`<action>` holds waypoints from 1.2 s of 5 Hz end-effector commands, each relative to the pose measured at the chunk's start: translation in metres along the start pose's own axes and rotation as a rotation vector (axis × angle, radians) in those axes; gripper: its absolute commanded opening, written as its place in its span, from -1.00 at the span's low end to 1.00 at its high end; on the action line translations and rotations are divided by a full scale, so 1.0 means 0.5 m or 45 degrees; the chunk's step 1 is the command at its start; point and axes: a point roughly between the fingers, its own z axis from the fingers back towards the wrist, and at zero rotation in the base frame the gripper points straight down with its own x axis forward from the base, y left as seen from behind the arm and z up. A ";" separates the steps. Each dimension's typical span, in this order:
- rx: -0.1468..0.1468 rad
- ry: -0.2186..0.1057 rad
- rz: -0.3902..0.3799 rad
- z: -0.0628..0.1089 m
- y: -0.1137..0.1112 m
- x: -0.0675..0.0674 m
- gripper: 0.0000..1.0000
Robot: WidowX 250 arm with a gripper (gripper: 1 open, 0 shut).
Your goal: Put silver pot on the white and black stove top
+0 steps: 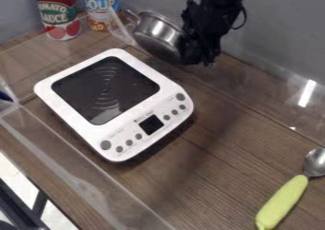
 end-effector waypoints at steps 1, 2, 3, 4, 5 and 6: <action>0.119 -0.082 -0.011 0.050 0.025 0.027 -1.00; 0.172 -0.086 -0.020 0.057 0.030 0.031 -1.00; 0.225 -0.088 -0.030 0.063 0.034 0.036 -1.00; 0.275 -0.092 -0.034 0.069 0.037 0.040 -1.00; 0.271 -0.076 -0.032 0.080 0.035 0.021 -1.00; 0.267 -0.060 -0.030 0.094 0.032 0.001 -1.00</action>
